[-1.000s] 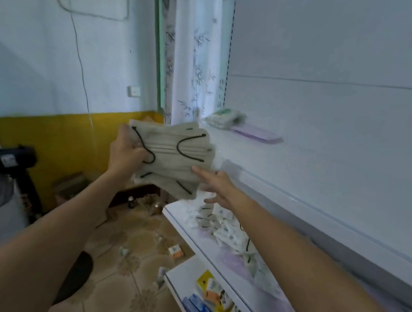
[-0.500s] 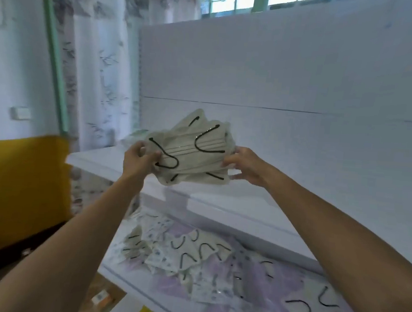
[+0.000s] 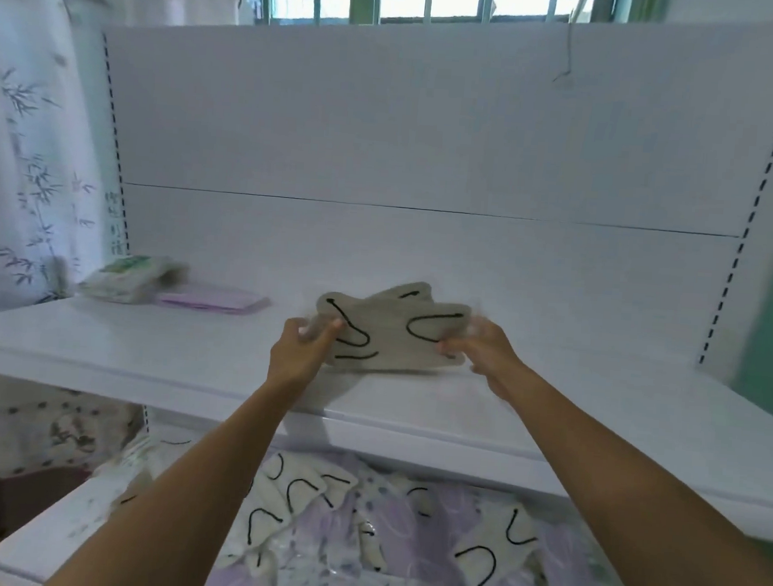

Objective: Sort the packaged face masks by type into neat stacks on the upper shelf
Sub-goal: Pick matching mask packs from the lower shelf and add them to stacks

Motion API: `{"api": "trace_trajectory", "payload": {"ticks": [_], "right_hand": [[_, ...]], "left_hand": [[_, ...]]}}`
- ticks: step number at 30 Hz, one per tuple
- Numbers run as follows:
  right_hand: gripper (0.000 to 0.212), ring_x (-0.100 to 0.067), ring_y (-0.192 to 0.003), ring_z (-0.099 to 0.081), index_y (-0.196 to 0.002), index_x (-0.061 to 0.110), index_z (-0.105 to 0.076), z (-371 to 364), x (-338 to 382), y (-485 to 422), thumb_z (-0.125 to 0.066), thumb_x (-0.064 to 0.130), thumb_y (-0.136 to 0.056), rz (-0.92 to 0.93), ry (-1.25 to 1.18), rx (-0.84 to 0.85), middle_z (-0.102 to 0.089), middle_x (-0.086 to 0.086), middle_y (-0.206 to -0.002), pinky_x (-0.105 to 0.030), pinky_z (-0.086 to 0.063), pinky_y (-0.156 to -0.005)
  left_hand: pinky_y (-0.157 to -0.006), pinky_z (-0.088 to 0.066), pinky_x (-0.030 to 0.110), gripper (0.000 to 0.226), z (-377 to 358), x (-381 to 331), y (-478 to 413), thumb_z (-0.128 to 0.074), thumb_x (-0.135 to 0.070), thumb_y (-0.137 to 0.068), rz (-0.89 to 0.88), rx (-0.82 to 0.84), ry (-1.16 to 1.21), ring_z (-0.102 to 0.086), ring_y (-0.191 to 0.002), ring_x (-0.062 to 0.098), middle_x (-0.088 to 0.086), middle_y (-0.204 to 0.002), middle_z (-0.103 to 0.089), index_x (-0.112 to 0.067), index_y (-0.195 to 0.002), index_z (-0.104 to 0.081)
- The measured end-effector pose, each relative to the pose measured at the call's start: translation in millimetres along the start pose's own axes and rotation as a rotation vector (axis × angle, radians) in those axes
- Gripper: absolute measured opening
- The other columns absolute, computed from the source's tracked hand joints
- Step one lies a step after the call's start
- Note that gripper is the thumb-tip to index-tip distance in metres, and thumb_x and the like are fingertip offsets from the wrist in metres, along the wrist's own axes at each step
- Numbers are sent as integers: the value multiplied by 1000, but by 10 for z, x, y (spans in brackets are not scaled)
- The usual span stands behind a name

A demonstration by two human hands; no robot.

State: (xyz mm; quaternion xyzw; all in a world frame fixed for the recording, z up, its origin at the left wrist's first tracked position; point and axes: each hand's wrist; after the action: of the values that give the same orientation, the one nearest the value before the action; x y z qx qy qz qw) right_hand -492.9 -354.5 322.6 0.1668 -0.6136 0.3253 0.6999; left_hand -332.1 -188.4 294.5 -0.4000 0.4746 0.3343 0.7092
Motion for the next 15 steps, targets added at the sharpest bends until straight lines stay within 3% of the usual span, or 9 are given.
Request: {"api": "trace_trajectory", "payload": {"ticks": [3, 5, 9, 11, 13, 15], "right_hand": [[35, -17, -87, -58, -104, 6, -60, -2, -60, -84, -75, 6, -74, 9, 34, -103, -61, -4, -97, -19, -42, -61], [31, -18, -91, -53, -101, 10, -57, 2, -50, -128, -75, 10, -75, 4, 9, -167, -56, -2, -98, -23, -41, -66], [50, -18, -102, -50, -119, 11, -54, 87, -21, -199, -76, 12, -74, 4, 33, -127, -54, -3, -115, -28, -40, -75], [64, -18, -109, -47, -130, 14, -46, 116, -81, -183, -77, 11, -74, -51, 55, -72, -49, -2, -123, -30, -39, -81], [64, -17, -109, -47, -131, 15, -46, 107, -160, -169, -76, 12, -75, -93, 48, -51, -49, -2, -122, -29, -41, -80], [45, -12, -96, -52, -119, 11, -57, 100, -177, -172, -73, 10, -77, -61, 35, -54, -56, -2, -113, -23, -42, -68]], "left_hand": [[-84, -36, 30, 64, -80, -12, -44, -56, -49, -87, 16, -7, -57, -48, -115, 28, 15, -132, -49, -8, -133, -38], [-88, -39, 33, 65, -83, -53, -84, -62, -47, -84, 17, -65, -35, -49, -117, 30, 16, -131, -50, -11, -133, -39], [-87, -42, 29, 66, -51, -116, -125, -73, -28, -80, -90, -92, 86, -52, -107, 22, 12, -127, -52, -16, -134, -37], [-88, -40, 28, 67, -55, -93, -121, -74, -28, -78, -64, -99, 106, -52, -108, 21, 9, -130, -51, -15, -133, -39], [-90, -38, 28, 58, -82, -59, -116, -71, -35, -81, -17, -118, 84, -51, -116, 23, 8, -130, -53, -10, -128, -48], [-88, -38, 28, 49, -122, -64, -109, -66, -39, -84, -15, -103, 84, -52, -116, 25, 9, -125, -57, -9, -121, -55]]}}
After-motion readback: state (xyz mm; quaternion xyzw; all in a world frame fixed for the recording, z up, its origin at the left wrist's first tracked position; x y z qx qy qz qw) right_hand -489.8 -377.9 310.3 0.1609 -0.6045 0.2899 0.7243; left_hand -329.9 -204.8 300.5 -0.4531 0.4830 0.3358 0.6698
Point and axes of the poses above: each hand's wrist, its own y-axis away from the middle knuckle, its own z-axis out of the back of the hand, x = y × z
